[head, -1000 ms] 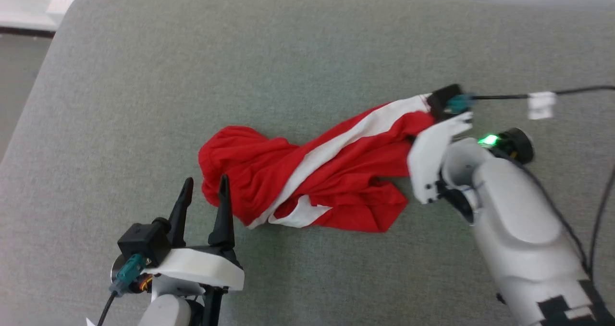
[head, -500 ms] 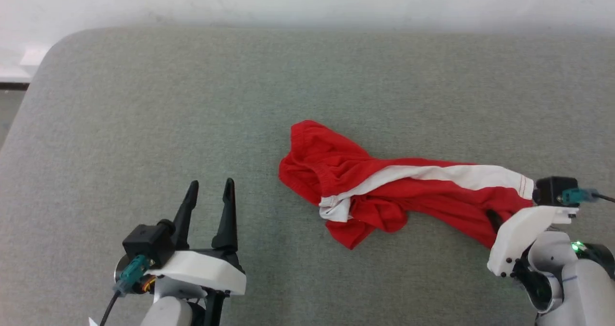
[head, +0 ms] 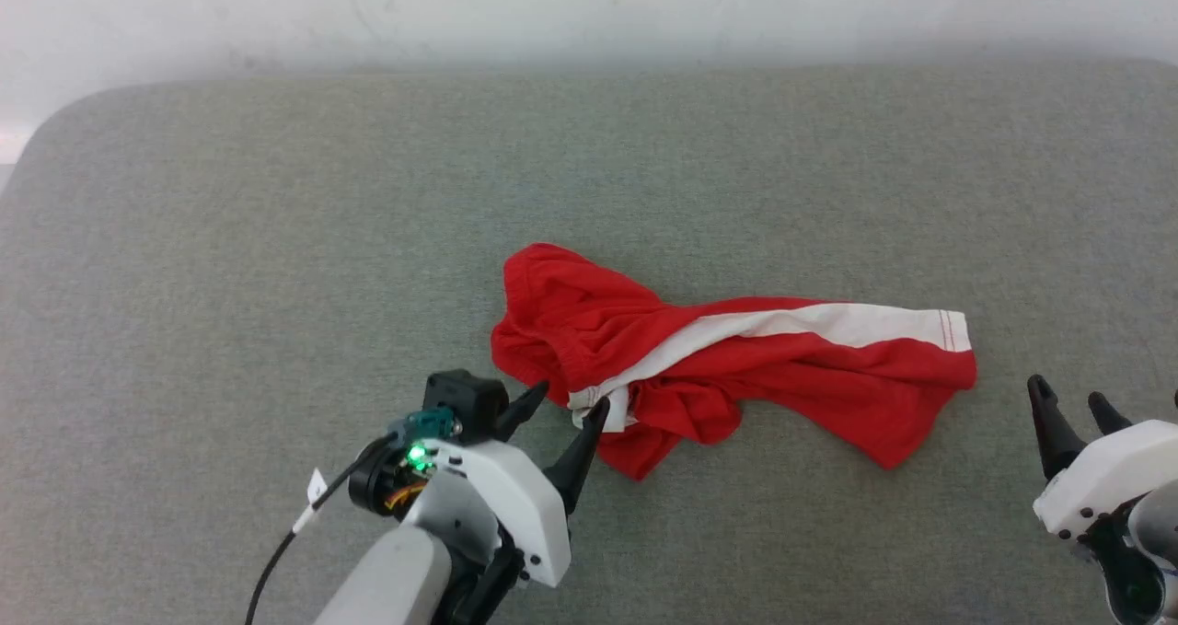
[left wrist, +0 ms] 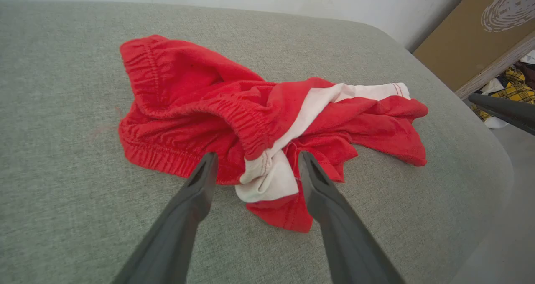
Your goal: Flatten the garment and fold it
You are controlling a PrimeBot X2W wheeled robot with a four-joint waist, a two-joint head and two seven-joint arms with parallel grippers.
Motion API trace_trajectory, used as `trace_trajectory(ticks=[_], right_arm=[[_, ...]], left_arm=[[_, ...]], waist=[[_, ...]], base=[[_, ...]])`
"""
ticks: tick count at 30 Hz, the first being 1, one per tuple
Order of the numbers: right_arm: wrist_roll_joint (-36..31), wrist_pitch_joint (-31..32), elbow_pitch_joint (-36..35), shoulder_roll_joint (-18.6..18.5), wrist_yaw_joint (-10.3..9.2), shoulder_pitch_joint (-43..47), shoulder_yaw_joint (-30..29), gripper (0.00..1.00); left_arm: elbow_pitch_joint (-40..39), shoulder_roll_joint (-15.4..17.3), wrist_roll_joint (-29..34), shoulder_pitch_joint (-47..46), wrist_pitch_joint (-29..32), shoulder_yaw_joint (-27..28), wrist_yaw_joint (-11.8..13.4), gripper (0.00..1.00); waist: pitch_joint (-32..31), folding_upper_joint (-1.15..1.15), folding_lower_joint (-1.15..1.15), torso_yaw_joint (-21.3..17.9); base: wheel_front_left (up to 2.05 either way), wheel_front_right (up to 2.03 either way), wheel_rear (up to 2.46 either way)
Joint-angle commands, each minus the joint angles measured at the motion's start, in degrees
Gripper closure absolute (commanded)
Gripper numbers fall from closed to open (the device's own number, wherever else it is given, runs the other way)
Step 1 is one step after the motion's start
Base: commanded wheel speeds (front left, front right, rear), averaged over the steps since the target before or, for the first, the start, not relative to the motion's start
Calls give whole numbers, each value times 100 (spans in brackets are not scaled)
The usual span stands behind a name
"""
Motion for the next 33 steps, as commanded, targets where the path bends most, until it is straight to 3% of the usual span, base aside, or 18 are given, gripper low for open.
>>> trace_trajectory(ticks=[1,7,8,9,10,19,24,28,33], right_arm=[[31,-23,-39,15,-6,45,6,0],[111,-51,-110,15,-6,76,62,0],[120,-64,-111,15,-6,85,68,0],[123,-77,-111,15,-6,95,68,0],[125,-86,-112,15,-6,102,70,0],[-27,-84,-249,16,-6,29,124,0],[-581,395,-459,15,-6,-448,493,0],[-1071,1136,-64,-288,-6,-958,834,0],[-1475,1471,598,-594,-6,-1522,1144,0]], left_arm=[[23,14,-16,-113,21,0,-35,0],[418,35,-54,-439,251,-26,-76,0],[465,24,-67,-462,246,-25,-80,24],[523,6,-88,-468,263,-30,-78,74],[585,-4,-104,-463,301,-48,-79,100],[573,-67,-234,-484,71,-84,-185,100],[283,-50,-260,-450,-33,8,-64,100],[65,-11,-244,-451,6,2,-14,100],[-104,-13,-212,-492,31,-59,7,100]], waist=[[42,0,0,-68],[113,0,0,-266],[119,0,0,-286],[125,0,0,-298],[129,0,0,-308],[146,0,0,-226],[217,0,0,-148],[342,0,0,-66],[539,0,0,28]], base=[[0,0,0],[0,0,0],[0,0,0],[0,0,0],[0,0,0],[0,0,0],[0,0,0],[0,0,0],[0,0,0]])
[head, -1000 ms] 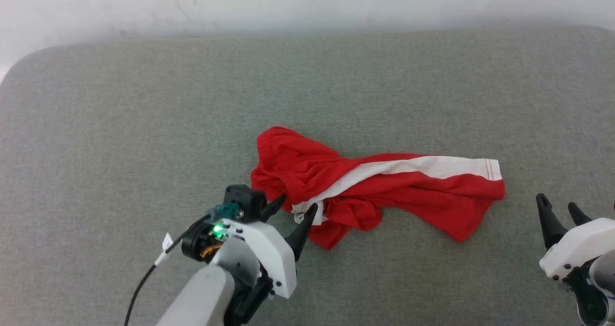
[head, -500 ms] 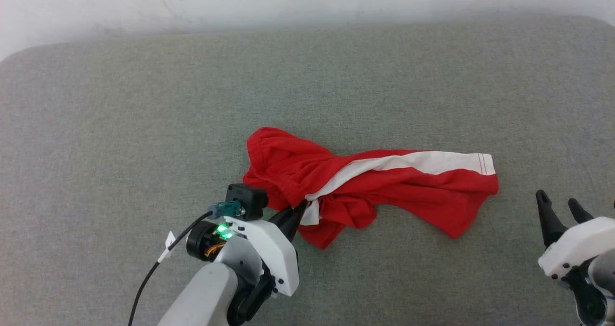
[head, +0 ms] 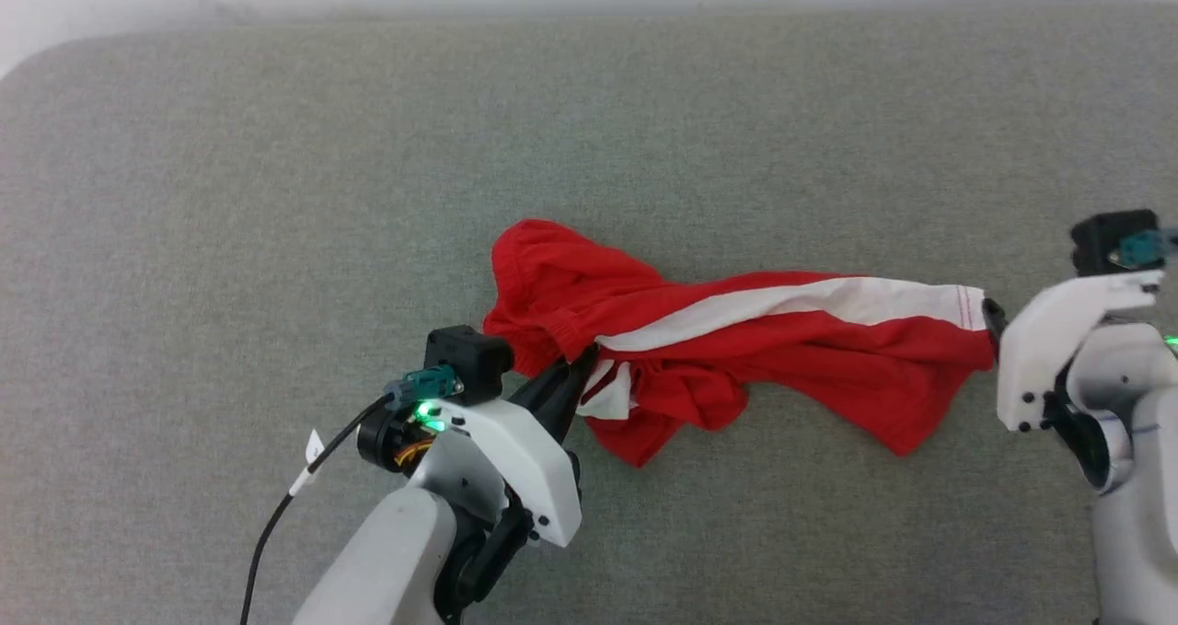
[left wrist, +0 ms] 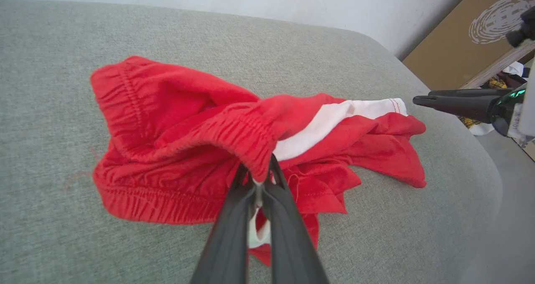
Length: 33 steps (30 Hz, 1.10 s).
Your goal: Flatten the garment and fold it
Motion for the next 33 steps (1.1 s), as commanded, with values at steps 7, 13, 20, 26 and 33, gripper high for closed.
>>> trace_trajectory(ticks=[7,13,20,26,33], right_arm=[[-28,-121,614,-201,-5,-427,512,0],[80,-271,937,-295,-5,-588,711,100],[478,-440,965,-339,-5,-679,1003,100],[1387,-198,417,-478,-5,-1064,1265,100],[2453,321,103,-442,-5,-2380,1380,100]], left_arm=[[-53,-20,17,-127,-1,-67,45,100],[-22,-21,6,-164,-17,-91,54,100],[-48,-34,-156,-216,-73,5,34,100],[-224,136,-576,-841,376,271,-150,100],[133,718,-591,-2419,1065,602,-264,100]], waist=[[254,0,-1,116],[298,0,-1,92],[70,0,-1,-32],[-101,0,-1,-59],[96,0,-1,-192]], base=[[0,0,0],[0,0,0],[0,0,0],[0,0,0],[0,0,0]])
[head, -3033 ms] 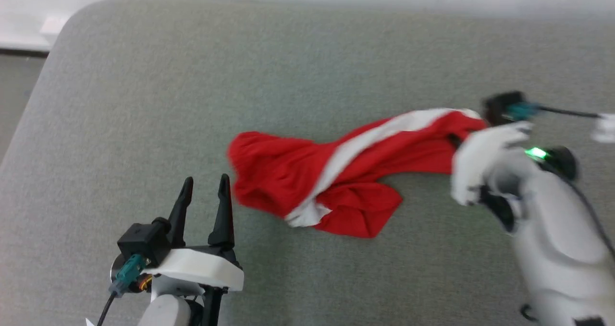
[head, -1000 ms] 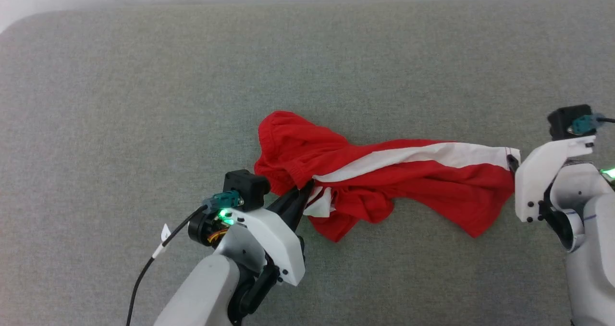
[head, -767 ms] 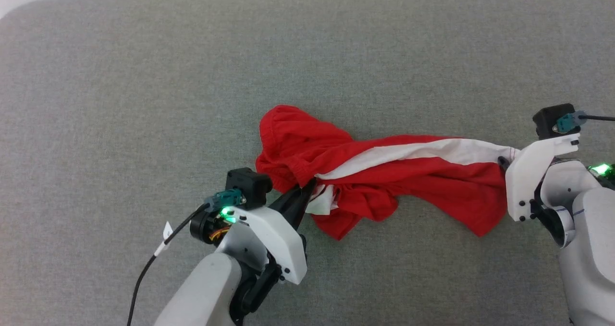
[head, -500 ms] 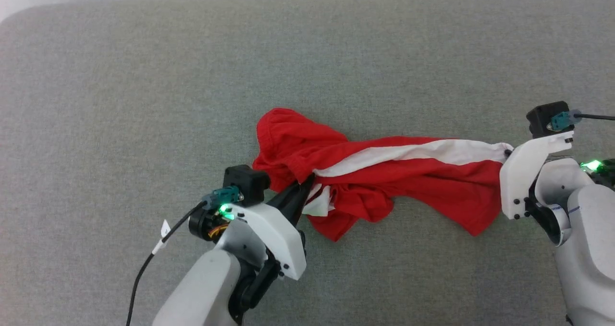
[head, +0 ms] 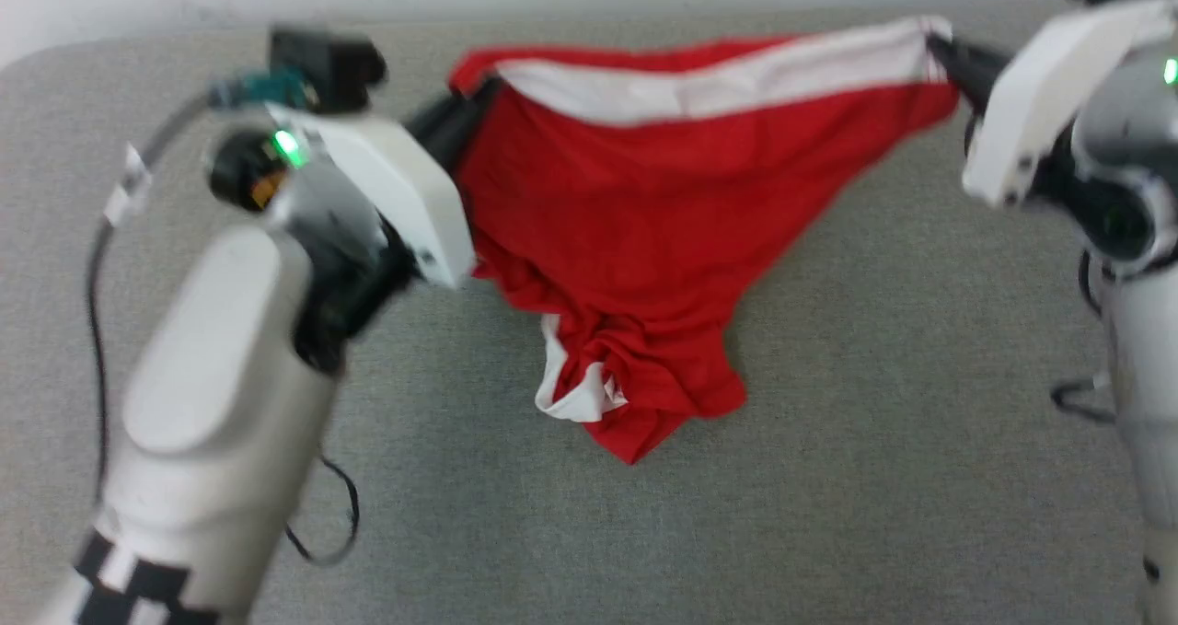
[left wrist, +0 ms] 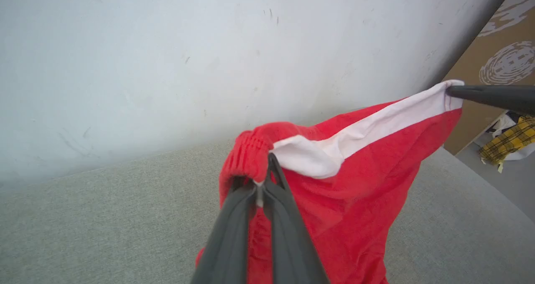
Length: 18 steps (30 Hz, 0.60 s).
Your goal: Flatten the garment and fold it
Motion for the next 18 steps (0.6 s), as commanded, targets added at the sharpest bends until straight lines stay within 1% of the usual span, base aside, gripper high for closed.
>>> trace_trajectory(ticks=[1,4,5,8,11,14,18], right_arm=[[189,119,90,126,-5,-531,-50,100],[148,92,352,301,-5,-1313,-173,100],[148,92,352,301,-5,-1313,-173,100],[-57,-165,704,521,-5,-2090,-273,100],[-281,-591,1044,735,-5,-2781,-331,100],[-458,-1064,1382,861,-5,-3345,-371,100],[-619,-1606,1776,960,-5,-3822,-463,100]], left_arm=[[246,163,48,-529,177,64,-50,100],[686,305,143,-1272,359,172,-10,100],[686,305,143,-1272,359,172,-10,100],[1046,307,231,-2030,298,321,120,100],[1356,328,413,-2713,61,404,227,100],[1633,259,466,-3249,-293,528,305,100],[1966,184,458,-3601,-729,644,318,100]], waist=[[172,0,0,-109],[321,0,0,-156],[321,0,0,-156],[472,0,0,-201],[597,0,0,-254],[677,0,0,-287],[767,0,0,-315]], base=[[0,0,0],[0,0,0],[0,0,0],[0,0,0],[0,0,0],[0,0,0],[0,0,0]])
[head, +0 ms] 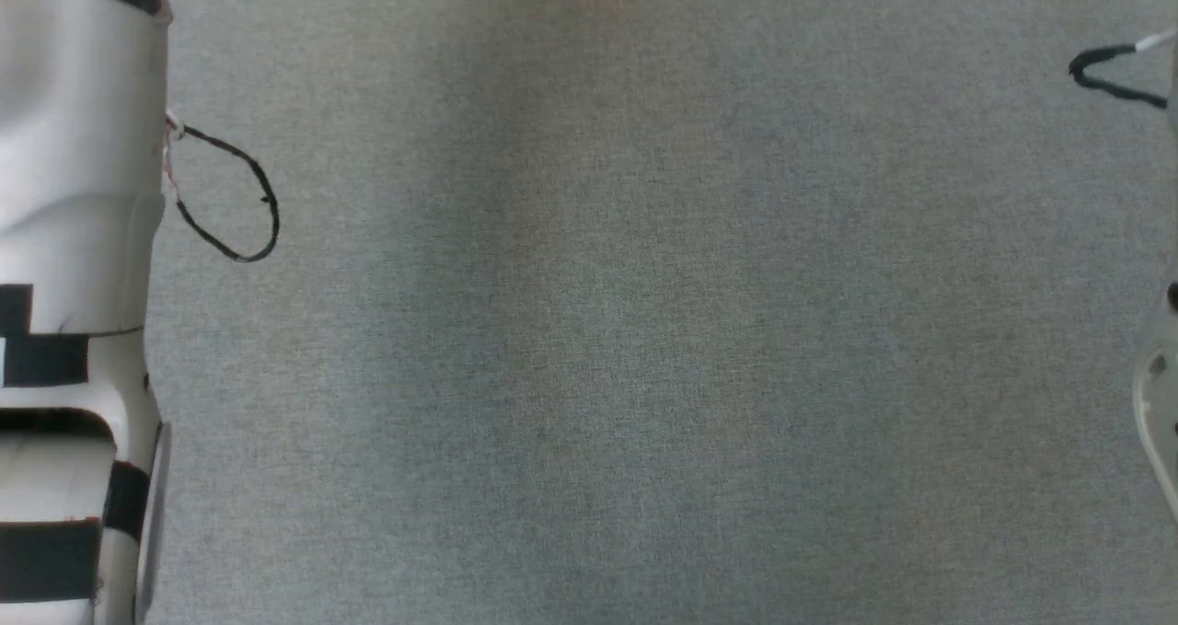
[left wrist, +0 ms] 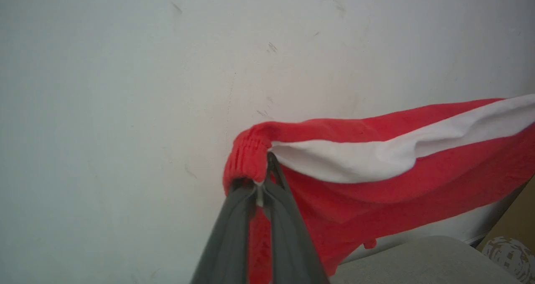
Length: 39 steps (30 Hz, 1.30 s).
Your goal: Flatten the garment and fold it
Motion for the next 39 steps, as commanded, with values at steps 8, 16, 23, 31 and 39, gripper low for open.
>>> trace_trajectory(ticks=[8,16,23,31,39], right_arm=[[246,-196,305,-251,-5,289,478,100],[1279,-184,-436,-887,-5,2000,992,100],[1990,-51,-1444,-1263,-5,4169,1046,100],[2586,467,-2420,-1269,-5,6752,519,100],[2767,1645,-3533,-1061,-5,8615,110,100]], left_arm=[[690,-268,-131,463,-585,-120,-274,100],[829,-627,-635,1655,-1017,-524,-534,100],[298,-473,-1248,3310,-1007,-1101,-552,100],[-459,-214,-1981,5347,-695,-1278,-501,100],[-1424,122,-2574,6926,-196,-1132,-20,100]], waist=[[189,0,-1,102],[-137,0,-1,177],[-875,0,-1,55],[-1575,0,-1,6],[-1949,0,-1,-16]], base=[[0,0,0],[0,0,0],[0,0,0],[0,0,0],[0,0,0]])
